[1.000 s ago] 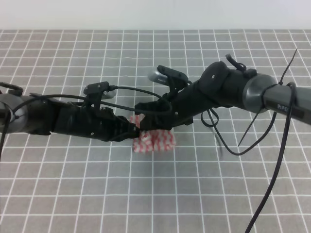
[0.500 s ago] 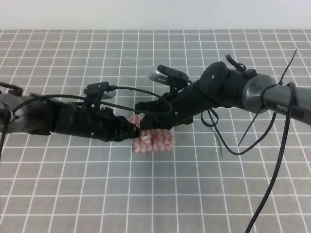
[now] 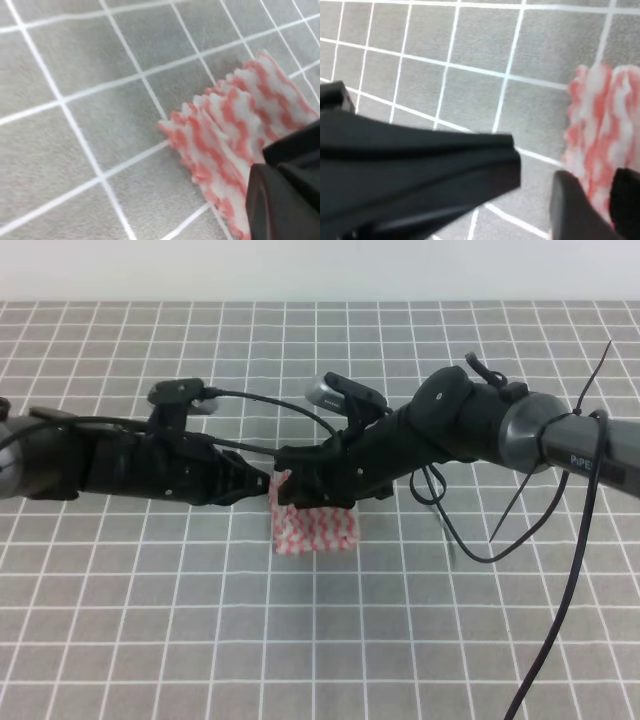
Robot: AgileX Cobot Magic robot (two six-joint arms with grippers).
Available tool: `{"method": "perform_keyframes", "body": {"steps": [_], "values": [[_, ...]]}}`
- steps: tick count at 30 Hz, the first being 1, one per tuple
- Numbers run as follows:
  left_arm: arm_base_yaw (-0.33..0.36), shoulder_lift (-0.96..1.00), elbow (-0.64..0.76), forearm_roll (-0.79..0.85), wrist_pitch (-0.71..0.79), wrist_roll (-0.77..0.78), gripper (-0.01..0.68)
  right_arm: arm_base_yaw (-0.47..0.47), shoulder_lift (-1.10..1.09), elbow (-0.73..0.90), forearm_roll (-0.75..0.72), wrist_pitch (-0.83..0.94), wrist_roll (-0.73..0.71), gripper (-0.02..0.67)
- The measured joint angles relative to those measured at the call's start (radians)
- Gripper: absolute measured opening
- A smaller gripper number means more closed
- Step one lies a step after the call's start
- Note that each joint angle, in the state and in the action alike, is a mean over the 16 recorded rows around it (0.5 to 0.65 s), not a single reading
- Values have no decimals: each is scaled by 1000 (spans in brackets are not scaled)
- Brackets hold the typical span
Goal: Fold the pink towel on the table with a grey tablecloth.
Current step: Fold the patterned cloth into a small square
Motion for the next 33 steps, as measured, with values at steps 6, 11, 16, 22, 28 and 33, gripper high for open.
{"method": "perform_keyframes", "body": {"steps": [6, 11, 16, 22, 28, 33], "values": [[16, -10, 0, 3, -1, -1, -4, -5, -12, 0, 4, 27, -1, 189], [21, -10, 0, -11, 10, 6, -4, -22, -25, 0, -20, 59, -1, 142], [14, -10, -5, -39, 21, 27, -3, -40, -38, 0, -56, 99, -2, 72], [-20, -8, -25, -66, 27, 52, -3, -56, -41, 0, -107, 131, 5, 4], [-69, -7, -46, -55, 5, 63, -3, -58, -41, 0, -149, 148, 16, -13], [-102, -1, -56, -13, -24, 58, -3, -58, -41, 0, -177, 154, 26, -14]]}}
